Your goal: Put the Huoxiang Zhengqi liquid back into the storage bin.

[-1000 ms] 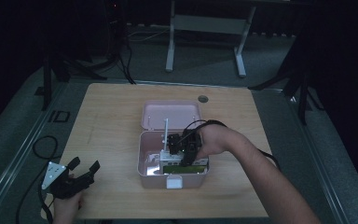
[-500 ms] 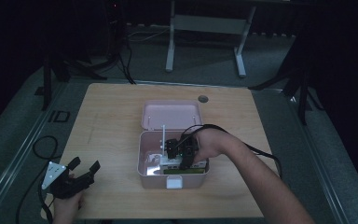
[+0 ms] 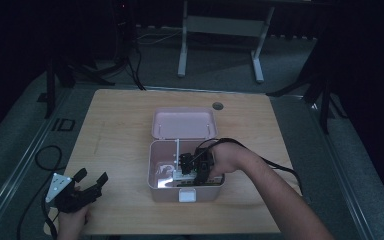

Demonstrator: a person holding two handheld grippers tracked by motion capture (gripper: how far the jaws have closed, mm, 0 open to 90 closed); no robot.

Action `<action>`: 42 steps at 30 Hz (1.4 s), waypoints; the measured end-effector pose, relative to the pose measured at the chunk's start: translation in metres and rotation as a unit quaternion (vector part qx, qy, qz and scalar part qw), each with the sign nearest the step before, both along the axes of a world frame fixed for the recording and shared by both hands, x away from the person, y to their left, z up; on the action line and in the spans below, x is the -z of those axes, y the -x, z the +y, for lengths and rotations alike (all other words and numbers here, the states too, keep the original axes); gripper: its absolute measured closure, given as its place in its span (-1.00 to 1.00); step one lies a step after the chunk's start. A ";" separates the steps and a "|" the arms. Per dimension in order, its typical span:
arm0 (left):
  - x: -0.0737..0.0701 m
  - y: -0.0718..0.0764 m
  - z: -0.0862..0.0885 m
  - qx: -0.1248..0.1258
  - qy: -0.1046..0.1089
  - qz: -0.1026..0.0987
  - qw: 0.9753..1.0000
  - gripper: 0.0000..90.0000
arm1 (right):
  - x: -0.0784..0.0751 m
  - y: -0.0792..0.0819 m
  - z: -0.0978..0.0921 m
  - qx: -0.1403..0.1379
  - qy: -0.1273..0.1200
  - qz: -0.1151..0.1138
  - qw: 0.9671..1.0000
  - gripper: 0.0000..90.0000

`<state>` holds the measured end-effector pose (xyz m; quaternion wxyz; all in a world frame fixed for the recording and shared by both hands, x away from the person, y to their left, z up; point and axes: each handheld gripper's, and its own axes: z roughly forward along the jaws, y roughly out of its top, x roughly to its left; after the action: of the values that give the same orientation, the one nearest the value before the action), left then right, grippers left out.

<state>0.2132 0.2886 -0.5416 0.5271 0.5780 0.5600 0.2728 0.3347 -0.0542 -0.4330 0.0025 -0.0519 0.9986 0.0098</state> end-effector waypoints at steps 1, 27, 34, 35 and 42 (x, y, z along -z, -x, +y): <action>0.000 0.000 0.000 0.000 0.001 0.000 1.000 -0.67 | 0.002 0.000 0.000 0.002 -0.002 0.001 1.000 0.37; 0.000 0.000 0.001 0.003 0.002 0.000 1.000 -0.67 | 0.026 -0.007 0.004 0.010 0.022 0.017 1.000 0.36; 0.000 0.000 0.001 0.002 0.004 -0.001 1.000 -0.67 | 0.016 -0.011 0.002 0.024 0.011 0.027 0.999 0.18; 0.000 0.000 0.001 0.001 0.004 -0.001 1.000 -0.67 | 0.013 -0.012 0.001 0.025 0.005 0.027 0.999 0.13; 0.000 0.000 0.005 -0.002 0.017 -0.004 1.000 -0.67 | -0.021 -0.022 -0.006 0.052 -0.050 0.028 0.997 -0.61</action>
<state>0.2129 0.2933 -0.5413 0.5382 0.5670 0.5638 0.2663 0.3564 -0.0604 -0.4123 -0.0221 0.0010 0.9979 0.0606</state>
